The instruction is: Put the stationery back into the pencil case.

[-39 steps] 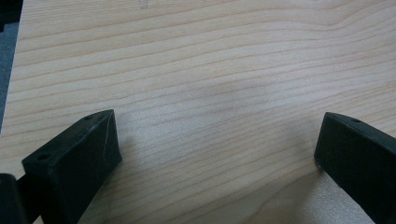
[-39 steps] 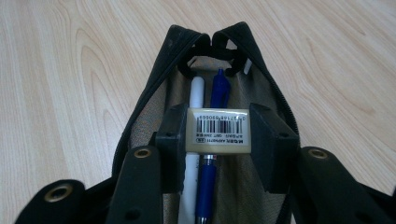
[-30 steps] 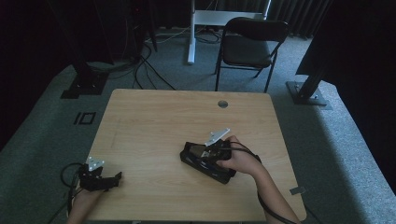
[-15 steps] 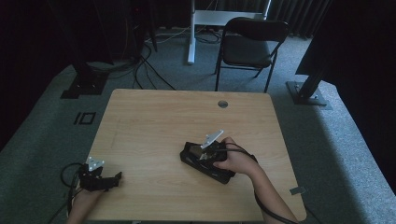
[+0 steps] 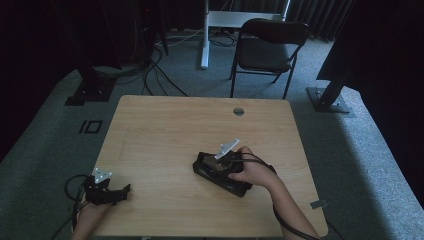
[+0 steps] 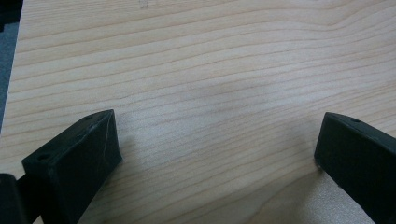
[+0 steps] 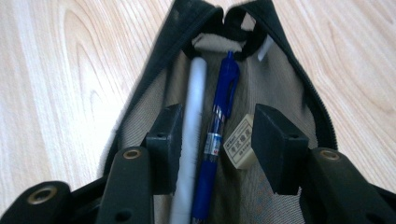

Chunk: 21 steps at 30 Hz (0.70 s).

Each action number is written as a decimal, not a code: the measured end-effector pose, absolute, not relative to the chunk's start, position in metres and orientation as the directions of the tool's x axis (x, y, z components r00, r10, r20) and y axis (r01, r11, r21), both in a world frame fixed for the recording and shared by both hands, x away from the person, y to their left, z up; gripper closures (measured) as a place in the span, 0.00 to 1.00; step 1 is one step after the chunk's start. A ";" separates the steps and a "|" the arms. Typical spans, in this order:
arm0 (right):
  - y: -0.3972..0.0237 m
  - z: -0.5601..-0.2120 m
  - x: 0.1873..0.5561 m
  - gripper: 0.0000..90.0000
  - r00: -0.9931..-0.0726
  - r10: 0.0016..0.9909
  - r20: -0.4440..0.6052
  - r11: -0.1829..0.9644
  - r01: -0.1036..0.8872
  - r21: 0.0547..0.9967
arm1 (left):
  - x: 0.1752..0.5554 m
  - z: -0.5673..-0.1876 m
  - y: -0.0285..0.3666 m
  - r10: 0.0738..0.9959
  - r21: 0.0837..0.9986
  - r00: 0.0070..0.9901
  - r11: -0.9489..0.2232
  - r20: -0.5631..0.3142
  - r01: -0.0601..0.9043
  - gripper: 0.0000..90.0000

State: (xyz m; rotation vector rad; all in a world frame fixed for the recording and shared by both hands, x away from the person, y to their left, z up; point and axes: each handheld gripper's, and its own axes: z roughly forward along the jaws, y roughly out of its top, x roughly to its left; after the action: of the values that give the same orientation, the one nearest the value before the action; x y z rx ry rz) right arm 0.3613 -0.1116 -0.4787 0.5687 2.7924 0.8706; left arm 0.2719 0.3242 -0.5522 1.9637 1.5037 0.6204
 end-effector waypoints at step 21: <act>-0.133 -0.450 0.361 0.53 -0.895 0.445 -0.015 0.652 0.312 0.692 | 0.272 -0.552 0.324 0.967 0.692 0.255 -0.194 0.014 0.695 0.00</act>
State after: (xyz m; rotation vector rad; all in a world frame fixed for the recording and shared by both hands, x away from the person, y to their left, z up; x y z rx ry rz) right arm 0.3606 -0.1333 -0.4503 0.6215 2.6847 1.0725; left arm 0.2719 0.3242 -0.5522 1.9636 1.5042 0.6210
